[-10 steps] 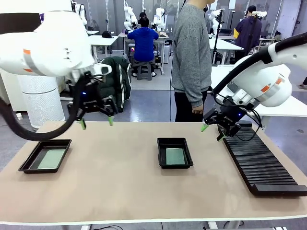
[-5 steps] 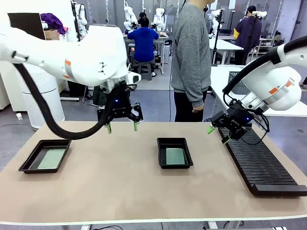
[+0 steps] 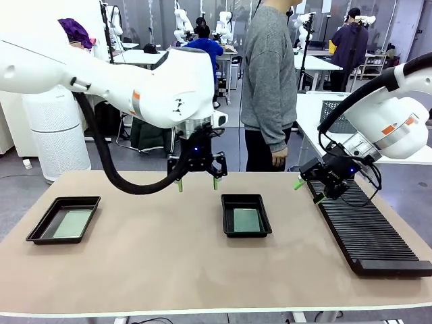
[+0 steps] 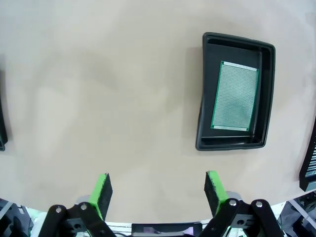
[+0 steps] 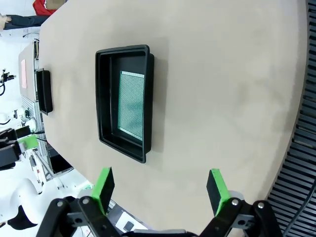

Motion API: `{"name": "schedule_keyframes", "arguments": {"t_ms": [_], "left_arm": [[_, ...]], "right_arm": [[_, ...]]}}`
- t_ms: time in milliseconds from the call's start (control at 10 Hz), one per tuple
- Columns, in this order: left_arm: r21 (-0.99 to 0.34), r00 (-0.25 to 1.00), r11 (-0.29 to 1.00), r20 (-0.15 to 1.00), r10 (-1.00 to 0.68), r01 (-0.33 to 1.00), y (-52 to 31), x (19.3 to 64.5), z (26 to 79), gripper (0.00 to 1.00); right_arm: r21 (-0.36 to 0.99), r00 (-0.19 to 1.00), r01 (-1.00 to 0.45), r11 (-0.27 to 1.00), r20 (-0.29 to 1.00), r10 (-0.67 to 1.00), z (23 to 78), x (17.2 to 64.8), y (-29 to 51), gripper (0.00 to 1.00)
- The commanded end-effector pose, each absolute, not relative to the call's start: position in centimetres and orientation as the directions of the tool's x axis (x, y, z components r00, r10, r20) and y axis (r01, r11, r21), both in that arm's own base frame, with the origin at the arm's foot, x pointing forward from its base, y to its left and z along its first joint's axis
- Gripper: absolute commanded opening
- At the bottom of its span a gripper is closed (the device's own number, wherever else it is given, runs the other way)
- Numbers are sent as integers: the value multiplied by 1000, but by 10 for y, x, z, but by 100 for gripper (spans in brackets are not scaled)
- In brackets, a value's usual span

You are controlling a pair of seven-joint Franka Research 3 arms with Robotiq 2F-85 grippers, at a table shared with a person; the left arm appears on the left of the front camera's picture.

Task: Inspect and transfer BCBs to ESD trays.
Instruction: Pick up the ESD tray and place it on the left side of the table.

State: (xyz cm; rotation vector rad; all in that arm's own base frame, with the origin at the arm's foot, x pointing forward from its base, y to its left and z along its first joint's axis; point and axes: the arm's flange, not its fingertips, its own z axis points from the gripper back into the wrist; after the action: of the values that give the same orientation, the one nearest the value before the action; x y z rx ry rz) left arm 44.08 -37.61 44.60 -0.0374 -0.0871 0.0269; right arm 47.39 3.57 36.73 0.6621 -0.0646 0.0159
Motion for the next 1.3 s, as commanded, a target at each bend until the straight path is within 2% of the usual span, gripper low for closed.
{"name": "schedule_keyframes", "arguments": {"t_ms": [0,700,1200], "left_arm": [[-11,994,999,102,47,-47,-391,451,441,100],[-60,993,998,108,38,-32,-426,472,400,100],[-40,993,999,121,11,-6,-443,482,363,100]], "right_arm": [[658,997,-56,751,76,8,363,470,32,100],[632,998,-33,775,57,-4,366,473,35,100],[632,998,-33,775,57,-4,366,473,35,100]]}}
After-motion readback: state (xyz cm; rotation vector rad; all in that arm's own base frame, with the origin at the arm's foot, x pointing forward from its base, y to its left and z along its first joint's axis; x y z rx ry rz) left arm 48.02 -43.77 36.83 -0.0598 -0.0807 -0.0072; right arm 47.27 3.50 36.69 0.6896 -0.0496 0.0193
